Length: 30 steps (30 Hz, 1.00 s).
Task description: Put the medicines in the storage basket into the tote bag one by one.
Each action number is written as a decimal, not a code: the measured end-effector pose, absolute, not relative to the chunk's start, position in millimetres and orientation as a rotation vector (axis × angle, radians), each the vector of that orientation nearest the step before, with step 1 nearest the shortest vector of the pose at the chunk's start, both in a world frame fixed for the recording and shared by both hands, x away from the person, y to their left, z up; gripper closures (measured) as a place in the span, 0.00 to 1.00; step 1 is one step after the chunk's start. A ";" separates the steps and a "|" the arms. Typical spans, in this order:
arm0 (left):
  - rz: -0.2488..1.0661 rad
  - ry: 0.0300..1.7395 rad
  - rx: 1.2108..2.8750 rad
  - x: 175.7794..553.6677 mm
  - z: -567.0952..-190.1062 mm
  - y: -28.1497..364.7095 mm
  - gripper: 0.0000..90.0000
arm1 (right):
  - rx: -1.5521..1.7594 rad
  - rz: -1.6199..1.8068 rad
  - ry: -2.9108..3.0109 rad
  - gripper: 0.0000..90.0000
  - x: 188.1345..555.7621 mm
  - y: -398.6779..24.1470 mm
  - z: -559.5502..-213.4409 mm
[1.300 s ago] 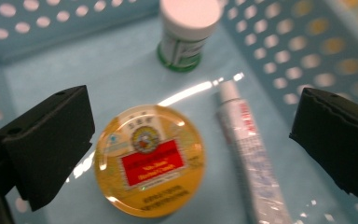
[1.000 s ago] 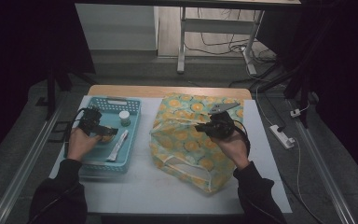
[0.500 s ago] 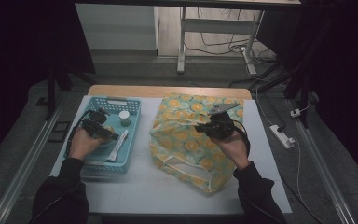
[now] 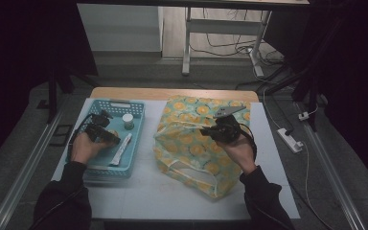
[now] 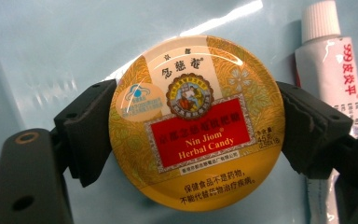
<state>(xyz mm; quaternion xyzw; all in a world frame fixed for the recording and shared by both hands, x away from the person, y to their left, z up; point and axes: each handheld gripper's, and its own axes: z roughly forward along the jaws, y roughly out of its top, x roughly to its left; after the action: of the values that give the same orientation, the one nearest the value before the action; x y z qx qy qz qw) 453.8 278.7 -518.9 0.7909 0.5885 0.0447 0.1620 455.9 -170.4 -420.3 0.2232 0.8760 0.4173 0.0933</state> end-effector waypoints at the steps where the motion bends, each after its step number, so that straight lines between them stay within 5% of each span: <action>1: 0.123 1.679 2.247 453.8 -518.2 279.4 0.23 | 0.666 1.242 2.597 1.00 455.9 -170.6 -420.1; 30: 0.248 1.382 2.144 420.3 -461.1 261.0 0.23 | 0.673 1.266 2.573 1.00 455.8 -172.9 -418.1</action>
<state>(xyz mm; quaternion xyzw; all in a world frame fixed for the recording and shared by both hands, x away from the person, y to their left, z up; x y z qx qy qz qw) 420.3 261.0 -461.1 0.8018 0.5168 0.0929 0.2853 455.8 -172.9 -418.1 0.2274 0.8694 0.4277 0.0980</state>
